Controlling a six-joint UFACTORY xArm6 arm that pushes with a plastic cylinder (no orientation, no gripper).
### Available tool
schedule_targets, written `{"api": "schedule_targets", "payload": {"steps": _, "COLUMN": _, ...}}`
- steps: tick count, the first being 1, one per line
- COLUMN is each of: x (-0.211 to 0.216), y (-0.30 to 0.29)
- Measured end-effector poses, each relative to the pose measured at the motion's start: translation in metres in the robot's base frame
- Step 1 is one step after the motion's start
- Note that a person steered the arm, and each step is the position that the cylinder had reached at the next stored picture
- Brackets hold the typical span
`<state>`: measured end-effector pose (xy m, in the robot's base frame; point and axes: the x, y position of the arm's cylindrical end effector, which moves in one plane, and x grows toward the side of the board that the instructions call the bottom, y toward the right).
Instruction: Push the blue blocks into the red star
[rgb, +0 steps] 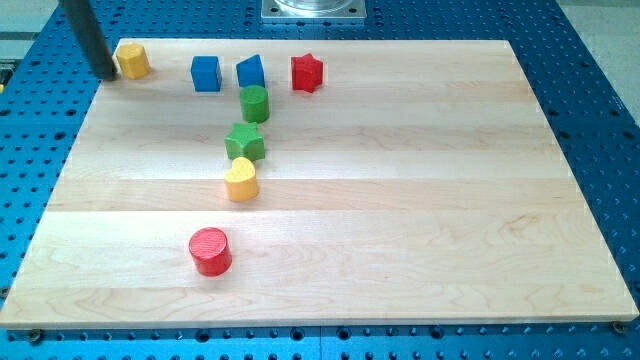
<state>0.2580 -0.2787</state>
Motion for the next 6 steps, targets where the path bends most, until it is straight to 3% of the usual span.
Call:
{"api": "schedule_targets", "payload": {"steps": 2, "x": 0.024, "y": 0.020}}
{"api": "schedule_targets", "payload": {"steps": 3, "x": 0.029, "y": 0.081}}
{"api": "schedule_targets", "payload": {"steps": 5, "x": -0.003, "y": 0.116}}
{"api": "schedule_targets", "payload": {"steps": 6, "x": 0.003, "y": 0.133}}
